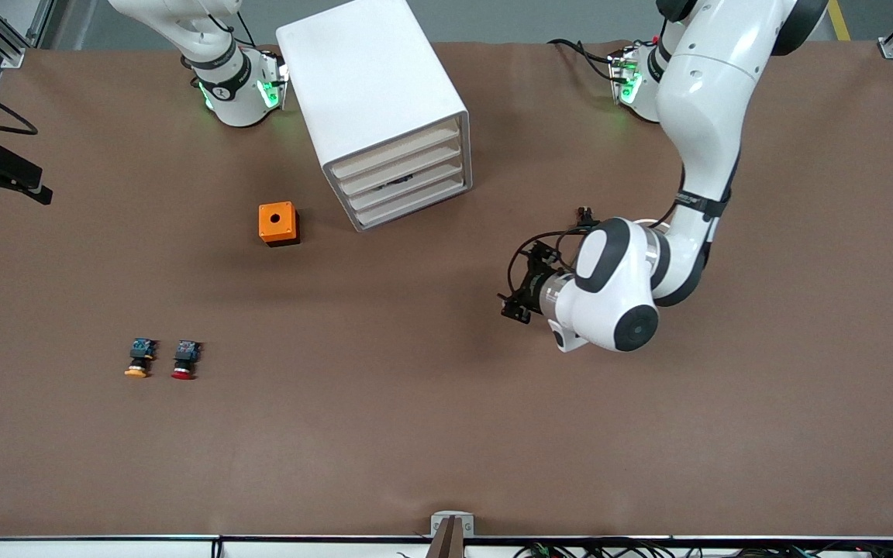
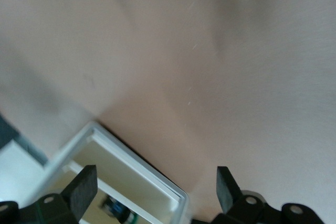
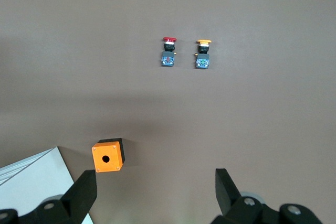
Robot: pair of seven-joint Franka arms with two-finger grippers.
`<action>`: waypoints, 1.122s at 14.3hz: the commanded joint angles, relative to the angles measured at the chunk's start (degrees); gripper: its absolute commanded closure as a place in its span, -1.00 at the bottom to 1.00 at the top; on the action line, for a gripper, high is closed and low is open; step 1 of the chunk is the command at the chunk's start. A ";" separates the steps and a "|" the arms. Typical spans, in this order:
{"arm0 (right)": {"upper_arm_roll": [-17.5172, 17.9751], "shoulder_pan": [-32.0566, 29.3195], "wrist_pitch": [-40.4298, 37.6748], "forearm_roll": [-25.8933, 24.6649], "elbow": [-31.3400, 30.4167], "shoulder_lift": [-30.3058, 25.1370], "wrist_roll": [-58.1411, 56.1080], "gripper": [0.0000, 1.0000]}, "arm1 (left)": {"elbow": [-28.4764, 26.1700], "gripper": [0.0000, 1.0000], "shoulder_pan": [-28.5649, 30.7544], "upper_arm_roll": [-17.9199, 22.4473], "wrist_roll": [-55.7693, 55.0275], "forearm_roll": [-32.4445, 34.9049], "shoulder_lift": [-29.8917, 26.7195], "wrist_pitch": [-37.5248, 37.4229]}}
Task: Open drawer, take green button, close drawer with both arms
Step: 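Reach the left gripper to the front of the white cabinet drawer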
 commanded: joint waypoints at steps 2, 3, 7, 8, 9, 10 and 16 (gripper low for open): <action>0.18 -0.39 -0.55 -0.58 0.49 0.10 -0.29 -1.00 | 3.12 -0.99 -0.49 -2.29 -15.65 -5.68 5.25 -3.29; 0.18 -0.39 -0.55 -0.58 0.49 0.10 -0.29 -1.00 | 3.91 -0.99 -0.49 -2.30 -18.21 -7.35 6.23 -4.18; 0.18 -0.39 -0.55 -0.58 0.49 0.10 -0.21 -1.00 | 4.00 -0.99 -0.75 -2.30 -25.78 -14.29 10.09 -11.03; 0.18 -0.39 -0.55 -0.58 0.49 0.10 -0.21 -1.00 | 3.92 -0.99 -0.75 -2.82 -27.97 -15.27 11.06 -11.48; 0.18 -0.39 -0.55 -0.58 0.49 0.10 -0.21 -1.00 | 3.92 -0.98 -0.66 -3.79 -30.08 -15.54 11.94 -11.57; 0.18 -0.39 -0.55 -0.58 0.49 0.10 -0.21 -1.00 | 3.92 -0.85 -0.66 -4.84 -31.67 -15.89 12.64 -11.57; 0.18 -0.47 -0.46 -0.58 0.40 0.18 -0.38 -1.00 | 3.92 -0.04 -2.06 -7.93 -33.00 -22.12 15.29 -13.59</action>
